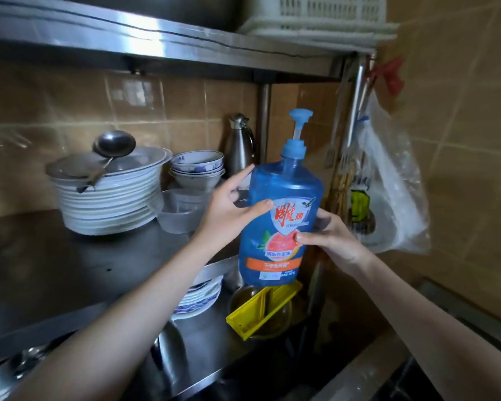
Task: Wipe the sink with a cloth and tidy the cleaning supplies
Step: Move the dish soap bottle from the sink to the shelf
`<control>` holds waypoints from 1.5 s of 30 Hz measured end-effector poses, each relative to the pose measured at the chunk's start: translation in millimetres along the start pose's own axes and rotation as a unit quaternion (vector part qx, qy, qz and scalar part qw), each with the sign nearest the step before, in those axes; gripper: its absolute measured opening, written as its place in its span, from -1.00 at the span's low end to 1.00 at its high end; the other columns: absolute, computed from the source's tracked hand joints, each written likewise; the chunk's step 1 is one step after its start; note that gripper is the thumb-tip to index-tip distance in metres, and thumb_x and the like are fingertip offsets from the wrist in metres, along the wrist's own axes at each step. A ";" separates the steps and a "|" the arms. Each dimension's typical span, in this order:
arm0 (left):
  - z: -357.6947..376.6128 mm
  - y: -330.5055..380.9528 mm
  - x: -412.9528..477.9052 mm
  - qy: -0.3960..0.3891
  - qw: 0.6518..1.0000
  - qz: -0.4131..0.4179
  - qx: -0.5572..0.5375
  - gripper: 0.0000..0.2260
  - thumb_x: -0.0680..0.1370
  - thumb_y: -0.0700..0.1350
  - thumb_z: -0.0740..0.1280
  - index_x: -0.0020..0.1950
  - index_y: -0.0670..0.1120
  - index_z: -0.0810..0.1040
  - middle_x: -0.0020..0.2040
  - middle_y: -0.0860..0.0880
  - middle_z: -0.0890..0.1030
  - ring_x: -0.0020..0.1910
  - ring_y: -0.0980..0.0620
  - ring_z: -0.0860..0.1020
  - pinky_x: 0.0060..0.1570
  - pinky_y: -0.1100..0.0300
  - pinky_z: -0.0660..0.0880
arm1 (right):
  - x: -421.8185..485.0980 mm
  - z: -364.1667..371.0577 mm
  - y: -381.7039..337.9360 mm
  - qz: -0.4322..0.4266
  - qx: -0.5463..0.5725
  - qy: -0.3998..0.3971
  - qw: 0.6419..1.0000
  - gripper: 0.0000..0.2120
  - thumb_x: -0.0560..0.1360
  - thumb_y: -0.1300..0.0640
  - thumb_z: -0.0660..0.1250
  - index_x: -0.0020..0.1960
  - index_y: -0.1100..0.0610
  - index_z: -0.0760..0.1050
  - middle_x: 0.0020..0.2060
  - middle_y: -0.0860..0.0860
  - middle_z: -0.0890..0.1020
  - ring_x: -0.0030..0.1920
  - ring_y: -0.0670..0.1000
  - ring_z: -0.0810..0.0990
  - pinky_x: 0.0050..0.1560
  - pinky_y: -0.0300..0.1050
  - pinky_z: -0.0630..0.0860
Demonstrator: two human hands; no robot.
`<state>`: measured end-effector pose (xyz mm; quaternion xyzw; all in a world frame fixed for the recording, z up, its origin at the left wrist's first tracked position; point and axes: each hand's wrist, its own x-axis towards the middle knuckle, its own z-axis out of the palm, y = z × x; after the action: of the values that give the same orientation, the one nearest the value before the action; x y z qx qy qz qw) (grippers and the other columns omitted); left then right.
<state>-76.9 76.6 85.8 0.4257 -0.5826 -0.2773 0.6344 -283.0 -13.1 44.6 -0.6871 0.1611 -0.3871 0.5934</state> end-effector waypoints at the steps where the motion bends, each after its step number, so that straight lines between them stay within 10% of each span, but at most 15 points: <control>1: -9.3 -3.4 2.9 0.014 1.000 0.000 0.001 -0.41 0.35 -0.14 0.52 0.32 0.14 0.40 0.13 0.09 0.63 0.11 0.03 0.60 -0.08 0.21 0.58 | 12.0 5.1 4.3 0.000 0.002 -0.007 1.000 -0.48 0.34 0.32 0.48 0.28 0.16 0.49 0.19 0.17 0.60 0.17 0.16 0.59 0.04 -0.05 0.56; 15: -97.1 -58.6 42.6 0.107 0.994 0.000 0.007 -0.40 0.38 -0.24 0.49 0.33 0.11 0.38 0.19 -0.04 0.60 0.12 0.06 0.59 -0.05 0.26 0.55 | 134.5 52.5 56.0 0.037 0.098 -0.052 0.993 -0.53 0.35 0.50 0.33 0.23 0.24 0.49 0.01 0.10 0.69 0.01 0.06 0.67 -0.12 -0.15 0.60; 30: -108.4 -99.1 51.2 0.138 0.990 -0.025 -0.003 -0.44 0.41 -0.19 0.47 0.26 0.26 0.35 0.29 -0.08 0.52 0.25 0.02 0.51 0.20 0.09 0.48 | 153.7 55.0 71.6 0.097 0.001 -0.063 0.993 -0.52 0.50 0.39 0.28 0.39 0.19 0.36 0.24 0.16 0.56 0.22 0.10 0.56 0.04 -0.12 0.59; 35: -103.4 -93.7 49.0 0.133 0.989 -0.035 0.049 -0.43 0.41 -0.12 0.47 0.25 0.30 0.29 0.32 0.08 0.46 0.27 0.16 0.44 0.09 0.37 0.45 | 137.1 55.2 60.0 0.081 -0.003 -0.053 0.995 -0.49 0.51 0.43 0.25 0.39 0.09 0.34 0.25 0.02 0.56 0.22 -0.09 0.56 0.02 -0.27 0.55; 42: -101.6 -85.6 26.7 0.200 0.969 -0.073 0.125 -0.41 0.41 -0.16 0.48 0.38 -0.02 0.32 0.18 -0.06 0.45 0.01 0.11 0.48 -0.11 0.40 0.42 | 96.8 40.4 45.2 0.103 -0.081 0.032 0.991 -0.38 0.48 0.33 0.34 0.44 -0.01 0.23 0.23 -0.05 0.54 0.20 -0.03 0.54 0.28 0.30 0.29; 45: -89.9 -80.3 15.6 0.217 0.964 -0.042 0.150 -0.55 0.40 -0.21 0.47 0.23 -0.10 0.40 0.07 -0.11 0.49 -0.12 0.06 0.50 -0.20 0.36 0.44 | 76.2 41.1 36.1 0.097 -0.099 0.069 0.988 -0.40 0.49 0.33 0.35 0.44 0.03 0.25 0.31 0.10 0.49 0.26 0.15 0.50 0.29 0.24 0.34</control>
<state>24.9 44.0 28.0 0.5900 -0.4476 -0.1142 0.6622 -195.2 -45.4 36.7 -0.6952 0.3050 -0.3562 0.5448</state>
